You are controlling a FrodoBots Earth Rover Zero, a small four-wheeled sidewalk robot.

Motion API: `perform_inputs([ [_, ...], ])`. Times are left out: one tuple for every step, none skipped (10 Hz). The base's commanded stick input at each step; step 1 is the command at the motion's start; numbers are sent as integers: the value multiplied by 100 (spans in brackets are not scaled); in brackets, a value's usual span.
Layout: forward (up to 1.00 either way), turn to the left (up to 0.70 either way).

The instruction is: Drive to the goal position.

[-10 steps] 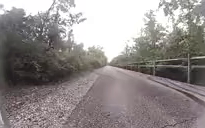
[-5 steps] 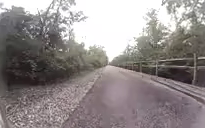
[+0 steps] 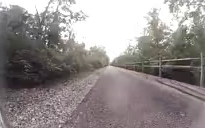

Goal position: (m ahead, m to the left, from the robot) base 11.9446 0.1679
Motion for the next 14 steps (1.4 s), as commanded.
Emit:
perform_inputs([
  [70, 0],
  [70, 0],
  [70, 0],
  [70, 0],
  [70, 0],
  [70, 0],
  [70, 0],
  [70, 0],
  [70, 0],
  [70, 0],
  [70, 0],
  [70, 0],
  [70, 0],
  [70, 0],
])
